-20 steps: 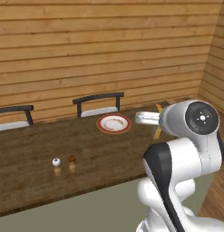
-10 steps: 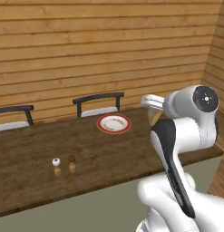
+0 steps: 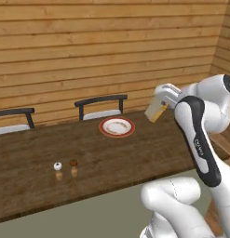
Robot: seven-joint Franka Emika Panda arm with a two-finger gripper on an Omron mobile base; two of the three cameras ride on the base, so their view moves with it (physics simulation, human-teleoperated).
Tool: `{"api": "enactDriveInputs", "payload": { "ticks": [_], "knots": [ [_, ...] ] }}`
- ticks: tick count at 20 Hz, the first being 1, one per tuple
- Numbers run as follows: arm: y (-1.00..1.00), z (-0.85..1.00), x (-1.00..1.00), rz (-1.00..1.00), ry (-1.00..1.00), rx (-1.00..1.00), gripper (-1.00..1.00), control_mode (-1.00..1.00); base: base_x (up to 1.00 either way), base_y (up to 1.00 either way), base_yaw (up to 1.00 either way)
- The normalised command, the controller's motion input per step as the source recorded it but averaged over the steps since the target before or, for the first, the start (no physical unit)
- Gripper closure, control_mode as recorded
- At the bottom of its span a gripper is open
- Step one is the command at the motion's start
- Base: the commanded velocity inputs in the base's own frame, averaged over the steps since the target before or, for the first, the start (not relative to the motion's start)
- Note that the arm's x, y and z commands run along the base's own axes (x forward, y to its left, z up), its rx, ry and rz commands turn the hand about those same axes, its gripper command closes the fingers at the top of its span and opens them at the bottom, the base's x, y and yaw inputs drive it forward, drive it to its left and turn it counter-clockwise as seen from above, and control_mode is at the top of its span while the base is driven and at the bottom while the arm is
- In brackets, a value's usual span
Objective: Start the toaster. Once the lever pops up, take the bread to the plate on the dining counter.
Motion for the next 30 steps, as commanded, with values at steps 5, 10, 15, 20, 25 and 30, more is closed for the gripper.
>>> {"api": "enactDriveInputs", "payload": {
  "ticks": [5,10,15,20,25,30],
  "knots": [
    [0.00,0.00,0.39,0.24,0.13,0.25,1.00,-1.00,0.00,0.00,0.00],
    [0.00,0.00,0.47,0.22,0.15,0.16,1.00,-1.00,0.00,0.00,0.00],
    [0.07,-0.16,0.42,0.17,0.08,0.04,1.00,-1.00,0.00,0.00,0.00],
    [0.20,-0.29,0.24,0.15,0.01,0.00,1.00,-1.00,0.00,0.00,0.00],
    [0.19,-0.36,0.19,0.12,0.00,0.00,1.00,-1.00,0.00,0.00,0.00],
    [0.02,-0.39,0.11,0.08,0.00,0.00,1.00,-1.00,0.00,0.00,0.00]
  ]
}}
